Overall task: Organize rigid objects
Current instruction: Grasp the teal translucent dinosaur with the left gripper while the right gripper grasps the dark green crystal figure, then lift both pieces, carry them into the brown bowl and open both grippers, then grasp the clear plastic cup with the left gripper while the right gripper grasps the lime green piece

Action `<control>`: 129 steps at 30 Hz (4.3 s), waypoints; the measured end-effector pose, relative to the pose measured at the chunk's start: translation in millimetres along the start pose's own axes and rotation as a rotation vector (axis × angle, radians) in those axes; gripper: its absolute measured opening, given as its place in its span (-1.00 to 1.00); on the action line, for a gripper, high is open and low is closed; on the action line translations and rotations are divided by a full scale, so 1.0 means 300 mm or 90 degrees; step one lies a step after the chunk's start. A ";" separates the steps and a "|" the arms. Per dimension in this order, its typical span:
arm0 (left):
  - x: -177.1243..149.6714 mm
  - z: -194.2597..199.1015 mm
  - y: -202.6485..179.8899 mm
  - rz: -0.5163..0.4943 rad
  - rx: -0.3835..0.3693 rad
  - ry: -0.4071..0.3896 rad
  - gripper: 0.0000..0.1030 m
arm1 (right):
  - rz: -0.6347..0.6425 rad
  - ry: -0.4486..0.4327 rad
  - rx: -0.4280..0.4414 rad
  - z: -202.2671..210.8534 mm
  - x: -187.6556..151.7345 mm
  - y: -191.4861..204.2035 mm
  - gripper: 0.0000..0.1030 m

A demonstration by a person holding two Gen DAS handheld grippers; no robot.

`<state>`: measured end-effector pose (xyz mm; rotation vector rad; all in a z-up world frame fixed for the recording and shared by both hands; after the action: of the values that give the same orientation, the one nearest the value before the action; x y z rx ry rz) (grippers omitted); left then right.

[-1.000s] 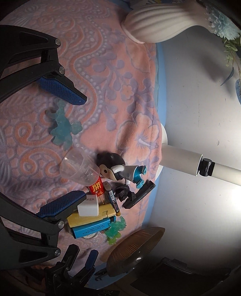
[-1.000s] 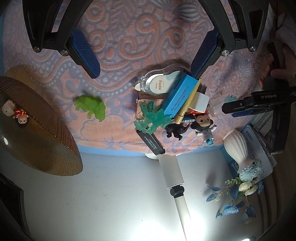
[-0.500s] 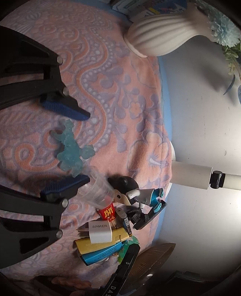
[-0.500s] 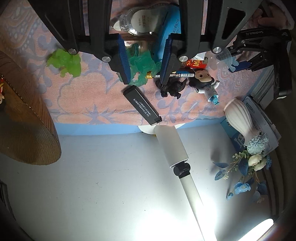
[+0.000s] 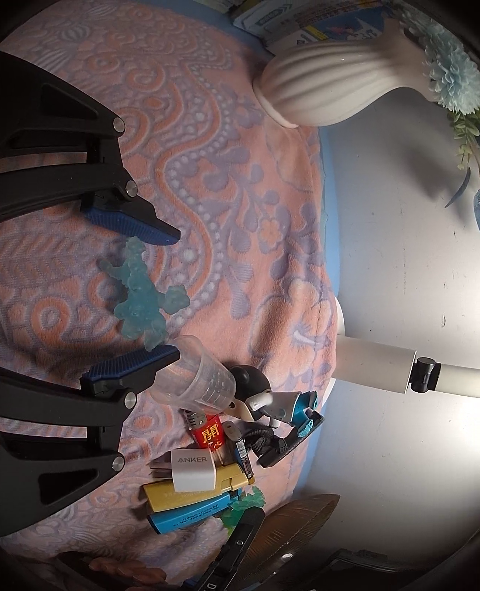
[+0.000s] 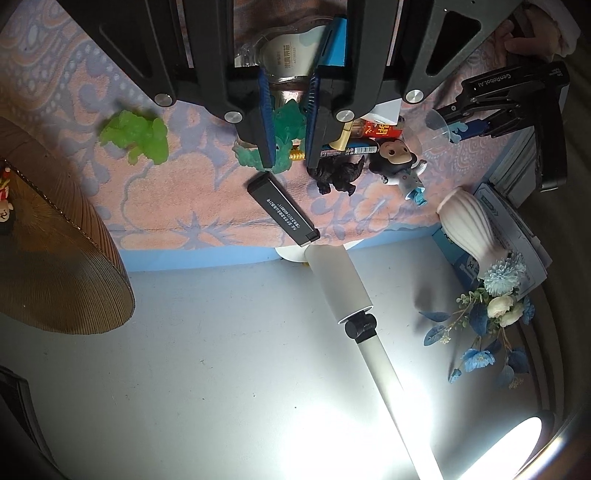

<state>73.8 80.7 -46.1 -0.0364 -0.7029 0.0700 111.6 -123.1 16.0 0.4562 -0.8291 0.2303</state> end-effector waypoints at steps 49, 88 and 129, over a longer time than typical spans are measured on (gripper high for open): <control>-0.009 0.037 0.106 0.093 -0.009 -0.016 0.05 | -0.060 0.015 0.006 0.025 -0.032 -0.062 0.07; 0.531 0.142 -0.755 -0.106 -0.215 -0.120 0.04 | -0.213 -0.164 -0.023 0.472 0.334 -0.487 -0.38; 0.323 0.094 -0.162 -0.016 -0.035 -0.025 0.92 | -0.079 -0.035 0.028 0.292 0.098 -0.135 0.97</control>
<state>131.8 40.0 40.7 -0.0791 -0.7450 0.0269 88.6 -199.9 77.3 0.5555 -0.8472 0.1215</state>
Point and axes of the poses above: each gripper's, at about its wrist camera, not at the fingertips, and z roughly against the way its jaws point, y to its left, x to its top, the point moved 9 cm from there along -z, roughly the way its jaws point
